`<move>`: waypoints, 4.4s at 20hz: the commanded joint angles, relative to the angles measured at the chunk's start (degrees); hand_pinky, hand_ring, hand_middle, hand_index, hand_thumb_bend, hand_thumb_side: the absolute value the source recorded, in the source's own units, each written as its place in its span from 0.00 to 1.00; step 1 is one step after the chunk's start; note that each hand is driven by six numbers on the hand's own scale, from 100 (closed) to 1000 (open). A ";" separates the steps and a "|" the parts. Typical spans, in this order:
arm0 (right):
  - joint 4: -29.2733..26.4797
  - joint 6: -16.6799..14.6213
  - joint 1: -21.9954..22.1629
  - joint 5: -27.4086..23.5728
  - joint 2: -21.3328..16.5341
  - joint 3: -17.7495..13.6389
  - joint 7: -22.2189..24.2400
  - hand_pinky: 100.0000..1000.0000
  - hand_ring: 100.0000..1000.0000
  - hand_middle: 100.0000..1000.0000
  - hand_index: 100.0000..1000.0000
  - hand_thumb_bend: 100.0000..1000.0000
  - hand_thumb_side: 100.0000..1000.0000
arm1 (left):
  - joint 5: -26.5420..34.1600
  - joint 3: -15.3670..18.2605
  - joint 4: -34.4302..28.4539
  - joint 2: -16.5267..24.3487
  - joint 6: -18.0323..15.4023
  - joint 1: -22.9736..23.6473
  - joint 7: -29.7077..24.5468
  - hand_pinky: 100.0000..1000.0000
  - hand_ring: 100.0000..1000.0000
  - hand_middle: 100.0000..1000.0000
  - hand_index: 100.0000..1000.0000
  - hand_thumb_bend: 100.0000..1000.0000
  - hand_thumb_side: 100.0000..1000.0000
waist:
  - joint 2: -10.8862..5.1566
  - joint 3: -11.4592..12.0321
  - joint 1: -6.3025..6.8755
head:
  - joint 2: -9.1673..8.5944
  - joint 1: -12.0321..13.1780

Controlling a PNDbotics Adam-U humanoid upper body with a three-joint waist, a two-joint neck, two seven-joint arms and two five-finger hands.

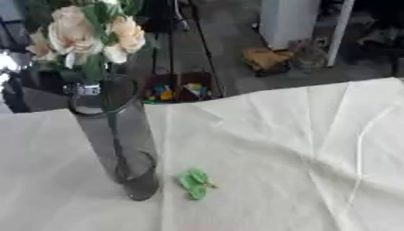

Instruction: Arrange flowers into the vase.

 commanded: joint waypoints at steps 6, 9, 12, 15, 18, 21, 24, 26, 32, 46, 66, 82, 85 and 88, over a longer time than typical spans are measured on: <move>-0.92 0.67 -0.32 1.03 -1.38 -0.43 -0.41 0.95 0.72 0.39 0.75 0.00 0.88 | 0.27 2.78 -0.06 1.41 1.63 -1.93 0.04 1.00 1.00 1.00 1.00 0.20 1.00 | -1.39 -0.08 0.01 | -0.80 0.21; -0.92 0.85 -0.34 1.26 -1.35 -0.42 -0.42 0.95 0.72 0.39 0.75 0.00 0.88 | 0.56 3.45 -0.52 1.46 2.93 -2.30 0.04 1.00 1.00 1.00 1.00 0.18 1.00 | -1.39 -0.10 0.09 | -0.78 0.29; -0.92 0.90 -0.33 1.39 -1.38 -0.43 -0.46 0.95 0.72 0.39 0.75 0.00 0.88 | 0.84 3.01 -0.73 1.66 2.88 -2.42 0.04 1.00 1.00 1.00 1.00 0.15 1.00 | -1.37 -0.15 0.19 | -0.77 0.43; -0.92 1.02 -0.38 1.52 -1.43 -0.42 -0.52 0.95 0.72 0.38 0.75 0.00 0.89 | 1.64 1.94 0.02 1.79 1.29 -2.58 0.04 1.00 1.00 1.00 1.00 0.10 1.00 | -1.37 -0.20 0.35 | -0.80 0.59; -0.92 1.18 -0.40 1.70 -1.43 -0.41 -0.56 0.96 0.72 0.38 0.75 0.00 0.89 | 1.70 1.75 0.90 2.04 0.19 -2.74 0.04 1.00 1.00 1.00 1.00 0.10 1.00 | -1.42 -0.17 0.45 | -0.74 0.55; -0.92 1.25 -0.38 1.78 -1.45 -0.42 -0.62 0.96 0.72 0.38 0.75 0.00 0.89 | 1.56 2.06 1.27 2.24 -0.16 -2.65 0.04 1.00 1.00 1.00 1.00 0.10 1.00 | -1.48 -0.15 0.47 | -0.75 0.47; -0.92 1.32 -0.35 1.80 -1.44 -0.44 -0.69 0.96 0.72 0.38 0.75 0.00 0.89 | 1.28 2.15 1.24 2.47 -0.35 -2.42 0.04 1.00 1.00 1.00 1.00 0.09 1.00 | -1.55 -0.15 0.46 | -0.69 0.47; -0.92 1.30 -0.27 1.76 -1.46 -0.45 -0.69 0.96 0.72 0.38 0.75 0.00 0.89 | 1.00 2.23 1.13 2.67 -0.47 -2.28 0.04 1.00 1.00 1.00 1.00 0.09 1.00 | -1.62 -0.15 0.42 | -0.67 0.45; -0.92 1.31 -0.03 1.59 -1.51 -0.43 -0.70 0.96 0.72 0.38 0.75 0.00 0.89 | 1.09 2.54 0.73 3.20 -1.09 -2.03 0.04 1.00 1.00 1.00 1.00 0.11 1.00 | -1.88 0.05 0.24 | -0.45 0.37; -0.92 1.26 0.39 1.07 -1.74 -0.41 -0.73 0.95 0.72 0.39 0.75 0.00 0.89 | 5.60 4.12 -1.60 5.02 -0.07 -1.13 0.04 1.00 1.00 1.00 1.00 0.08 1.00 | -2.39 0.61 -0.12 | 0.22 0.06; -0.92 1.68 0.39 0.62 -2.27 -0.47 -1.24 0.95 0.72 0.39 0.75 0.00 0.89 | 0.32 3.40 -4.30 8.80 -6.73 2.29 0.04 1.00 1.00 1.00 1.00 0.24 0.95 | -2.91 0.97 0.14 | 0.25 -0.25; -0.92 2.15 0.46 0.22 -2.63 -0.60 -1.68 0.96 0.72 0.39 0.76 0.00 0.89 | -4.17 4.43 -4.41 11.16 -8.47 5.27 0.04 1.00 1.00 1.00 1.00 0.29 0.93 | -3.48 1.22 0.25 | 0.23 -0.37; -0.92 2.18 0.49 0.27 -2.60 -0.65 -1.68 0.96 0.72 0.39 0.75 0.00 0.89 | -4.24 4.87 -4.46 11.61 -8.51 5.76 0.04 1.00 1.00 1.00 1.00 0.29 0.93 | -3.46 1.28 0.25 | 0.26 -0.40; -0.92 2.15 0.50 0.28 -2.58 -0.70 -1.72 0.96 0.72 0.39 0.75 0.00 0.89 | -4.07 5.38 -4.44 12.14 -8.37 6.46 0.04 1.00 1.00 1.00 1.00 0.28 0.93 | -3.45 1.37 0.22 | 0.28 -0.41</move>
